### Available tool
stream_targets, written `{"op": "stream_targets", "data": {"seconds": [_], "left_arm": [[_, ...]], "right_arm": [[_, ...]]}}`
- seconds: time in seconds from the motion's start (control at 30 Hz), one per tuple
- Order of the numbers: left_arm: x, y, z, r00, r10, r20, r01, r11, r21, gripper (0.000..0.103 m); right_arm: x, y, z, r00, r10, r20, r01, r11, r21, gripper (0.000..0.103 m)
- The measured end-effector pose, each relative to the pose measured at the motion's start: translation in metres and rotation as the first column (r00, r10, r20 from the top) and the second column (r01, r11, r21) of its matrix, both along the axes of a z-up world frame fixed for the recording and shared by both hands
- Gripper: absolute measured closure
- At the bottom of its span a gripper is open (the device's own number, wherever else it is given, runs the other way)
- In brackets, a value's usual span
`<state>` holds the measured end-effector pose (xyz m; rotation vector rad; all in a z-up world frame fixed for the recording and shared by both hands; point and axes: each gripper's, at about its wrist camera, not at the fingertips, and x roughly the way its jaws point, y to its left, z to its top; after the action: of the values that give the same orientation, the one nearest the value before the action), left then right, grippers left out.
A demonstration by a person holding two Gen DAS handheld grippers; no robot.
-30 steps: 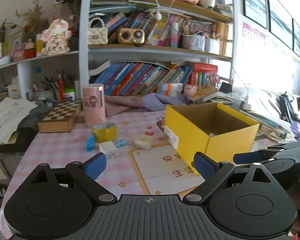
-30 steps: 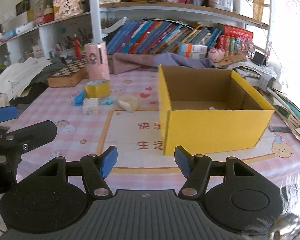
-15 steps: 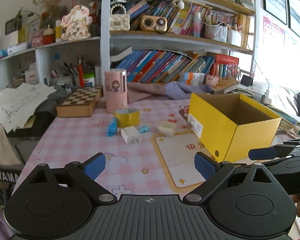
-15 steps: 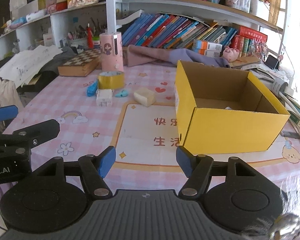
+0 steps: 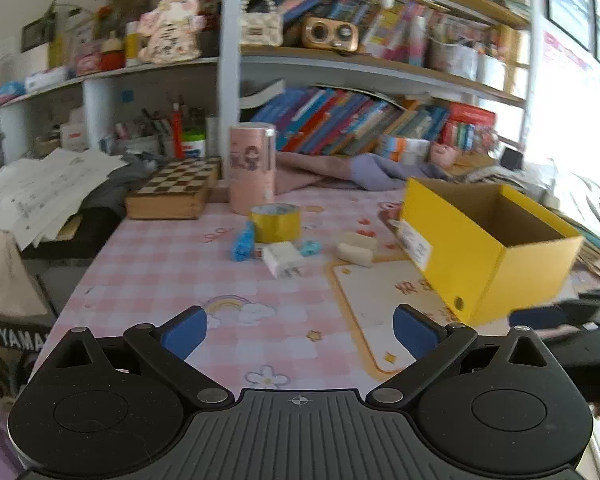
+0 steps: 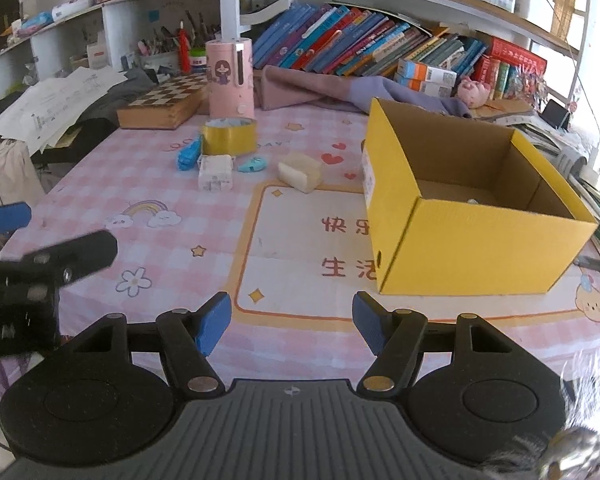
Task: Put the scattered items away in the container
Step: 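Move the right gripper to the cream sponge block while the left grips another white charger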
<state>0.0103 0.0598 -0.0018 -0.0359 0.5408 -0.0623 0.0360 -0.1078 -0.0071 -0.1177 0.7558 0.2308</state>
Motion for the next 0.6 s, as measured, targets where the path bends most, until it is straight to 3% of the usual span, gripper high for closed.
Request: {"op": "stream_targets", "data": {"seconds": [0.13, 0.6], "left_arm": [[0.013, 0.005, -0.006, 0.998, 0.024, -0.066, -0.024, 1.000, 0.004, 0.002], [0.051, 0.012, -0.008, 0.997, 0.052, -0.054, -0.049, 0.997, 0.058, 0.002]], "right_arm": [[0.003, 0.004, 0.002, 1.000, 0.020, 0.009, -0.020, 1.000, -0.015, 0.038], [0.065, 0.025, -0.010, 0.997, 0.077, -0.008, -0.077, 0.997, 0.019, 0.039]]}}
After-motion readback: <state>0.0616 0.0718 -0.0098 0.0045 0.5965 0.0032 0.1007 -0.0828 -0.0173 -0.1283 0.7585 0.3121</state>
